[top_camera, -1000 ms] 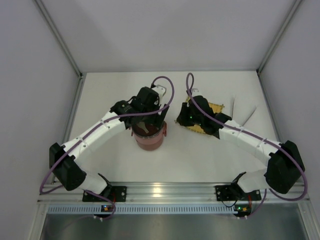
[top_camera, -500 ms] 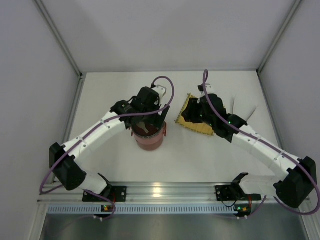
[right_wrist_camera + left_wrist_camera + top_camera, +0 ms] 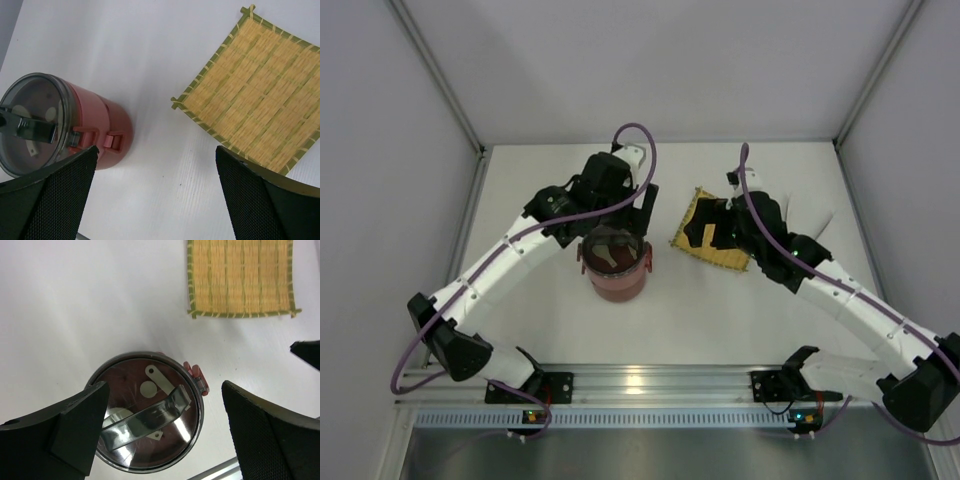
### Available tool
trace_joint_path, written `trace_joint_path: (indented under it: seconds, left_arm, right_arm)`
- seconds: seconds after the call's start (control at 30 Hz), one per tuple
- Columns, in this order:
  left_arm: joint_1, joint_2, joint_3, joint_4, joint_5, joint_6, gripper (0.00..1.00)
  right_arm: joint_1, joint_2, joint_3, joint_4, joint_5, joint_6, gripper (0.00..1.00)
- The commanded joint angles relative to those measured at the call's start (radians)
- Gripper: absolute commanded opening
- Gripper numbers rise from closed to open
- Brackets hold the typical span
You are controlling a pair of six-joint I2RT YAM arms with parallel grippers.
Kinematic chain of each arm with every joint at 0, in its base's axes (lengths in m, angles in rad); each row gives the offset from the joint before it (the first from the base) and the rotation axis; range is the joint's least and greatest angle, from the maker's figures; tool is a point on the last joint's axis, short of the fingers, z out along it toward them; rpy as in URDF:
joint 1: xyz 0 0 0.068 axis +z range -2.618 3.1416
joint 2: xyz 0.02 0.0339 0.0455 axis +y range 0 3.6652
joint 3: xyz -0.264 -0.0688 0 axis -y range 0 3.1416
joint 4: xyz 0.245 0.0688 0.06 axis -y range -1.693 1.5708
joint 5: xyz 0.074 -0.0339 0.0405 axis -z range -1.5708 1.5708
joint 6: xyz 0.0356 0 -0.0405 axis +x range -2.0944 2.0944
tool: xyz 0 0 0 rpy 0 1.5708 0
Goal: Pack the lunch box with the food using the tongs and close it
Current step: Reset both arms
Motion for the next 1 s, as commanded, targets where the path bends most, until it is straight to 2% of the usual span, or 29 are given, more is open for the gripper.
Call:
trace_joint_path:
  seconds: [0.0,0.2,0.4,0.73,0.97]
  left_arm:
    - [-0.001,-0.028,0.075,0.02,-0.078,-0.038,0.99]
    - [-0.001,-0.098,0.081,0.058,-0.351,-0.099,0.99]
    - [0.023,-0.164,0.069,0.14,-0.431,-0.084,0.99]
    - [0.273,-0.106,0.153,0.167,-0.215,-0.056,0.99]
    - [0.307,-0.042,0.232,0.166,-0.151,-0.039,0.99]
  right_arm:
    - [-0.014,-0.029,0.027,-0.023,0.026,-0.017,1.0]
    - [-0.015,-0.049,0.047,-0.04,0.032,-0.041,1.0]
    - [-0.015,-0.095,0.1,-0.066,0.057,-0.077,0.99]
    - [-0.015,-0.075,0.303,-0.152,0.16,-0.199,0.99]
    - [-0.015,-0.068,0.326,-0.181,0.224,-0.216,0.99]
